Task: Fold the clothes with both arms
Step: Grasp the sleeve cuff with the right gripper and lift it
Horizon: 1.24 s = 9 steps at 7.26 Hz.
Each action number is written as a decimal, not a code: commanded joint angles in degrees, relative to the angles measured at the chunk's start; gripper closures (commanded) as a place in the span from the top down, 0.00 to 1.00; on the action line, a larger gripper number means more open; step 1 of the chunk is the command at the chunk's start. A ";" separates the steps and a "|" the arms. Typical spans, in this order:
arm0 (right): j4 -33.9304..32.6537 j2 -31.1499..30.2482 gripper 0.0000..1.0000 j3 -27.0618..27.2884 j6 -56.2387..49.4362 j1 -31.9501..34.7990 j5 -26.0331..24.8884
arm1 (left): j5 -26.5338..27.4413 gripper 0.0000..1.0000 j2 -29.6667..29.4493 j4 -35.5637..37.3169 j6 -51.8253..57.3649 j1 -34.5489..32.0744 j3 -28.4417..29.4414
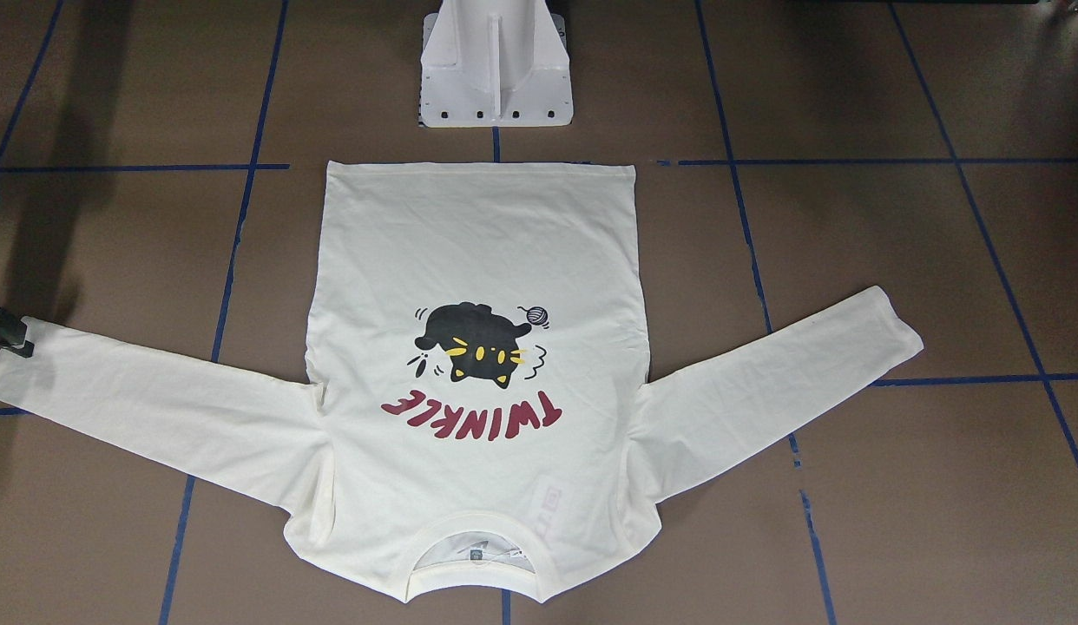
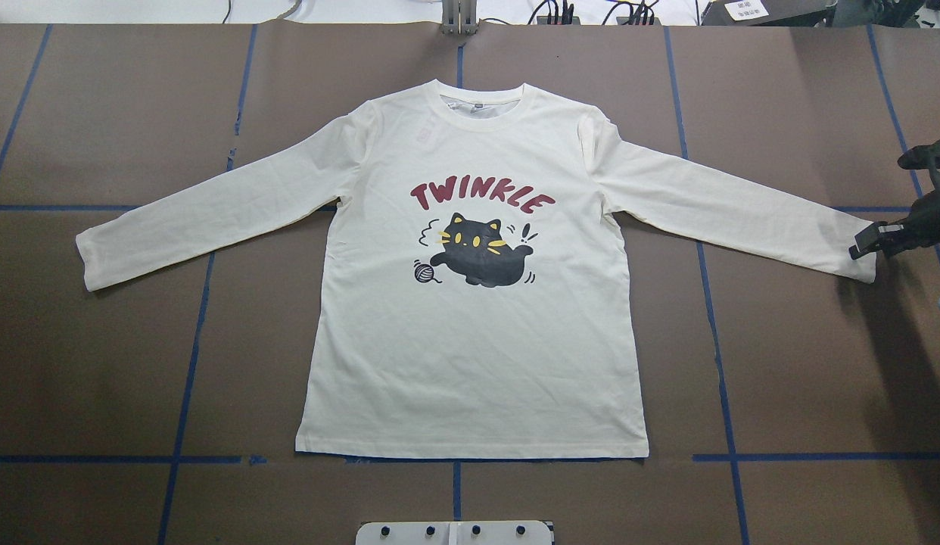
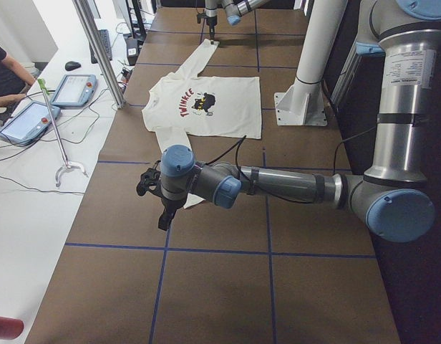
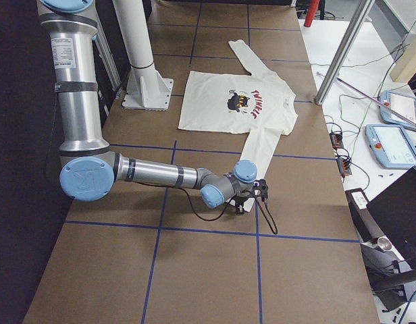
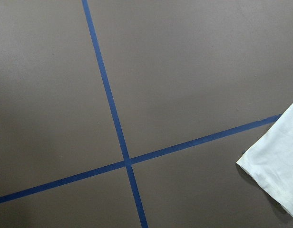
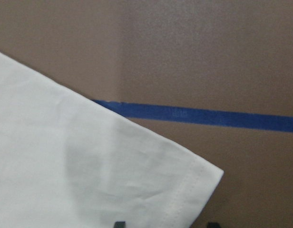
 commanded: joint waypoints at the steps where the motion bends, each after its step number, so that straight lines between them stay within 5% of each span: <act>1: -0.07 0.08 0.06 0.54 0.00 -0.01 0.40 | 0.00 1.00 -0.05 0.00 0.09 0.02 0.11; 6: -0.25 3.40 0.00 6.67 4.35 0.17 0.75 | 0.00 1.00 -0.05 0.00 0.00 0.02 0.02; 9: -4.80 19.63 0.00 6.79 19.13 -0.18 7.26 | 0.00 1.00 -0.14 0.08 -0.09 0.02 0.11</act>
